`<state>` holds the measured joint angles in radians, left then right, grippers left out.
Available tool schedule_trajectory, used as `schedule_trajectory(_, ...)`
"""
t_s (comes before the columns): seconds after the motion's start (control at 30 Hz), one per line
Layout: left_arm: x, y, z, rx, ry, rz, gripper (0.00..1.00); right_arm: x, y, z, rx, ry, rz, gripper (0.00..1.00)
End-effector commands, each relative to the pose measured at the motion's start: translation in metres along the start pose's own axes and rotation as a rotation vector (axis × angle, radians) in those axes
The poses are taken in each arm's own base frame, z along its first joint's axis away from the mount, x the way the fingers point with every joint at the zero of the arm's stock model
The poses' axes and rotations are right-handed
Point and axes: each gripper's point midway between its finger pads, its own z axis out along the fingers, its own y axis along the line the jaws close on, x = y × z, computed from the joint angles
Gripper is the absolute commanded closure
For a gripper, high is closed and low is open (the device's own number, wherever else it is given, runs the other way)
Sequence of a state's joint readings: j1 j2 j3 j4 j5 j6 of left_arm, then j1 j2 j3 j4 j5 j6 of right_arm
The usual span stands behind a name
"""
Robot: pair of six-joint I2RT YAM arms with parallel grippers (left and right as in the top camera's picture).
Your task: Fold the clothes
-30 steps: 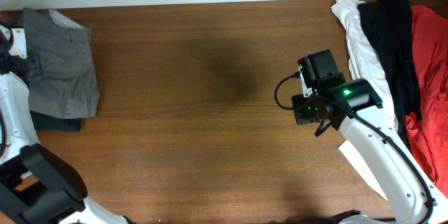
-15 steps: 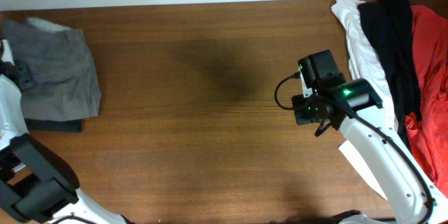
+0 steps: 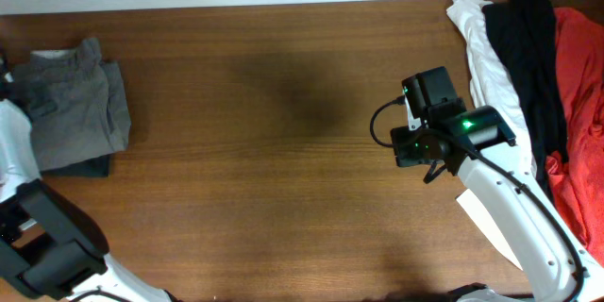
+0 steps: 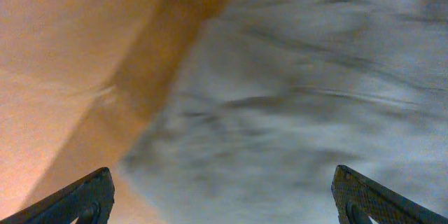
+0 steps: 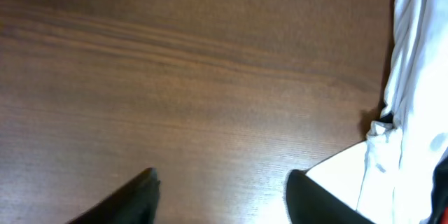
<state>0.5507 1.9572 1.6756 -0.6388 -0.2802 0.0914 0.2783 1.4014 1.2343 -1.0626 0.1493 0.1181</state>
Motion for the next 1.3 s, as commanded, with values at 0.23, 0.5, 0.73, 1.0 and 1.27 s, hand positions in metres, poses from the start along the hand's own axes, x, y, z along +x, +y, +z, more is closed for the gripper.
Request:
schedule_trajectory(0.23,0.016,-0.214,-0.082,0.506,-0.033,0.305,0.01,-0.055,0.018,-0.012,-0.113,-0.22,0.028,0.01)
schedule_trajectory(0.5,0.093,-0.277,-0.133,0.672,0.203,0.392,0.01,-0.074,0.008,-0.013,-0.146,-0.288,0.041,0.01)
schedule_trajectory(0.73,0.164,-0.246,-0.177,0.655,0.544,0.402,0.01,-0.024,-0.026,-0.002,-0.117,-0.08,0.137,0.01)
schedule_trajectory(1.0,0.162,-0.223,-0.224,0.648,0.426,0.47,0.06,0.0,-0.026,-0.024,-0.118,-0.051,0.195,0.01)
schedule_trajectory(1.27,0.171,-0.213,-0.271,0.761,0.047,0.458,0.01,0.014,-0.032,-0.066,-0.113,-0.319,0.208,0.01)
